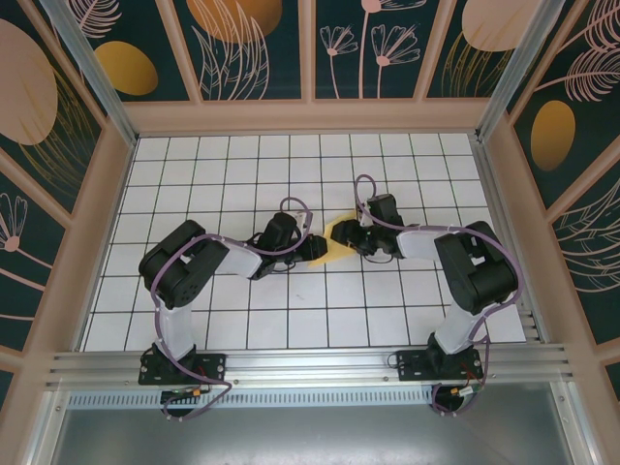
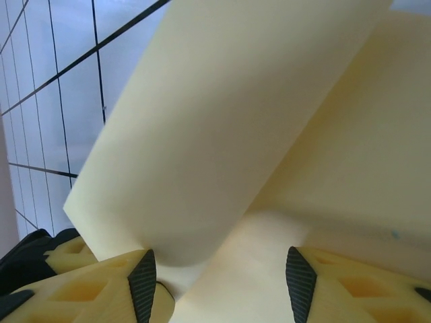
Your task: Fold a paper plane with a square sheet of paper (pick it up from the middle)
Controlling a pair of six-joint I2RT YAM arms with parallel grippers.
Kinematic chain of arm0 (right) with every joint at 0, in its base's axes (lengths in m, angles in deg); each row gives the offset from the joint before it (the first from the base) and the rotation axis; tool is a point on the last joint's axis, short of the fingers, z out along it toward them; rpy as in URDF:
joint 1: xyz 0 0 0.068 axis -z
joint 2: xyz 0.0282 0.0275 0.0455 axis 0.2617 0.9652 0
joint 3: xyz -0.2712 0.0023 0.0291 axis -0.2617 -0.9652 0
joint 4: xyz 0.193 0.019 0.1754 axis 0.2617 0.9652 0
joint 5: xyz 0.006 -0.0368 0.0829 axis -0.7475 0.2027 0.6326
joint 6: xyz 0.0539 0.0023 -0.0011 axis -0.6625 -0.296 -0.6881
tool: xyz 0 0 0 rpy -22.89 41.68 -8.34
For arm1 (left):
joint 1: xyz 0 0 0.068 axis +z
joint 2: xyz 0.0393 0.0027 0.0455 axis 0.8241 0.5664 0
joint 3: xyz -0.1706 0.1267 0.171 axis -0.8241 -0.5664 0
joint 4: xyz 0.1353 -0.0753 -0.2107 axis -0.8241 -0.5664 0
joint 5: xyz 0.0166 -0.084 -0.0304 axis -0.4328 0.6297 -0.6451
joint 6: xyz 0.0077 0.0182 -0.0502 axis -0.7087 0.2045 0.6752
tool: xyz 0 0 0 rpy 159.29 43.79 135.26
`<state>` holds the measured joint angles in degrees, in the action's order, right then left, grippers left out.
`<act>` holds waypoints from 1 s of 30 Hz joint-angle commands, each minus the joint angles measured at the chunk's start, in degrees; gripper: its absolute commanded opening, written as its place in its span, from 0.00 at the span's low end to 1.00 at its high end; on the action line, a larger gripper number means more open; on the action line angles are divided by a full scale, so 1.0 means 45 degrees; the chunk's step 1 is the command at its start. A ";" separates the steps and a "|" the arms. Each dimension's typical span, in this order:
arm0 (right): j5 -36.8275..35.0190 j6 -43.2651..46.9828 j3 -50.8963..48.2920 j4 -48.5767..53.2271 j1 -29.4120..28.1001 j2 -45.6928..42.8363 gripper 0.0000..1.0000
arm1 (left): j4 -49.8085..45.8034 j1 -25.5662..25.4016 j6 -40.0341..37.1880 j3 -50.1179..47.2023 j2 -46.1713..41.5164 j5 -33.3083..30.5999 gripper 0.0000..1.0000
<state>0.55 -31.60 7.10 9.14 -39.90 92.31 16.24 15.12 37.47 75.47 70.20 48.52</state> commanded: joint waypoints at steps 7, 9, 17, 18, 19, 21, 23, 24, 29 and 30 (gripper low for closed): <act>0.0154 -0.0060 0.0123 -0.0653 0.0203 -0.0252 0.57 | 0.0177 0.0126 0.0076 0.0192 0.0211 0.0275 0.22; 0.0173 -0.0075 0.0231 -0.0626 0.0201 -0.0104 0.56 | 0.0230 0.0127 0.0098 0.0212 0.0211 0.0336 0.22; 0.0192 -0.0151 0.0471 -0.0598 0.0203 0.0535 0.55 | 0.0236 0.0121 0.0076 0.0196 0.0153 0.0390 0.24; 0.0125 -0.0157 0.0526 -0.0523 0.0189 0.0603 0.55 | 0.0236 0.0127 0.0064 0.0191 0.0114 0.0403 0.24; 0.0048 -0.0195 0.0559 -0.0402 0.0202 0.0645 0.55 | 0.0195 0.0126 0.0019 0.0185 0.0067 0.0378 0.25; -0.0153 -0.0223 0.0666 -0.0104 0.0186 0.0761 0.55 | 0.0112 0.0125 -0.0113 0.0159 -0.0095 0.0311 0.28; -0.0338 -0.0315 0.0723 0.0131 0.0197 0.0844 0.56 | -0.0058 0.0129 -0.0315 0.0154 -0.0319 0.0161 0.31; -0.0398 -0.0335 0.0736 0.0208 0.0202 0.0862 0.56 | -0.0147 0.0122 -0.0433 0.0139 -0.0460 0.0084 0.33; -0.0642 -0.0487 0.0735 0.0443 0.0203 0.0955 0.56 | -0.0714 0.0121 -0.1038 -0.0057 -0.1143 -0.0676 0.42; -0.0658 -0.0500 0.0749 0.0456 0.0203 0.0969 0.56 | -0.0786 0.0125 -0.1135 -0.0131 -0.1284 -0.0765 0.43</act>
<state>0.24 -33.37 9.46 8.50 -39.16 94.87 14.28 15.34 34.94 75.43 67.51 47.14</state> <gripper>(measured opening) 0.562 0.426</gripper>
